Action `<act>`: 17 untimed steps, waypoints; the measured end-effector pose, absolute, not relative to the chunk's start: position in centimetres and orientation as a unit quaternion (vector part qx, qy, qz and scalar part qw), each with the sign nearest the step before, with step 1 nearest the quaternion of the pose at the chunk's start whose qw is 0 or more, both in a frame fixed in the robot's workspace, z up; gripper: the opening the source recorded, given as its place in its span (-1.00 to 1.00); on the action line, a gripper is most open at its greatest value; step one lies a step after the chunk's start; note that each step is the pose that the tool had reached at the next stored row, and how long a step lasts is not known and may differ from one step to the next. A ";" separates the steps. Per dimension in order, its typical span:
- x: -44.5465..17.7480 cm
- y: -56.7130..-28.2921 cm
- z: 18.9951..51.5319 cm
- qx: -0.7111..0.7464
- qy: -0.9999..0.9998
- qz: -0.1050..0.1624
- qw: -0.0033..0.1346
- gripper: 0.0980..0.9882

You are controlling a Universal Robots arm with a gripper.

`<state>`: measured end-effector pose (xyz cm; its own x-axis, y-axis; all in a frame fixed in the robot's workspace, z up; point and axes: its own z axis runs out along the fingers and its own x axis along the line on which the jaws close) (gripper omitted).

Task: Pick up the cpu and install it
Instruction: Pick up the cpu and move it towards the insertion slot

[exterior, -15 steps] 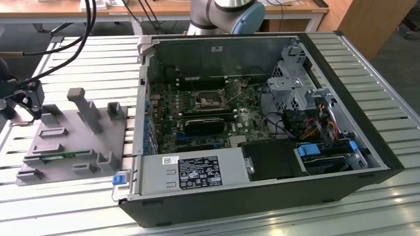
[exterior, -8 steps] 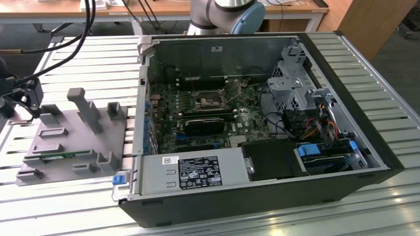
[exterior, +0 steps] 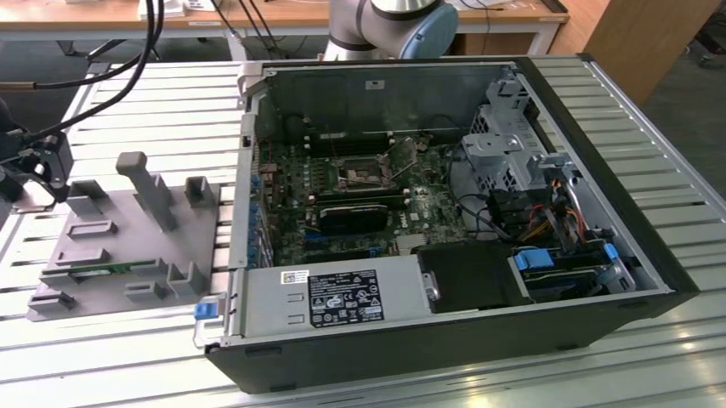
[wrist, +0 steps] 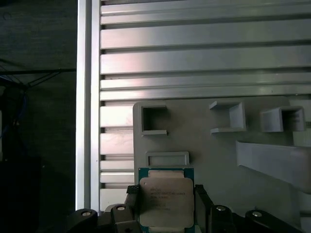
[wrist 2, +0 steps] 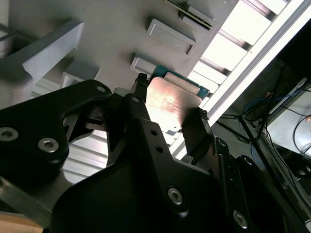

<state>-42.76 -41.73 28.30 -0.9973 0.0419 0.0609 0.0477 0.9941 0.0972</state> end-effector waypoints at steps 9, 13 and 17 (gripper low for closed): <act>-42.8 -41.7 28.8 -0.022 -0.998 -0.049 0.029 0.00; -42.8 -41.7 29.0 -0.022 -0.998 -0.049 0.029 0.00; -42.8 -41.7 29.3 -0.023 -0.998 -0.049 0.029 0.00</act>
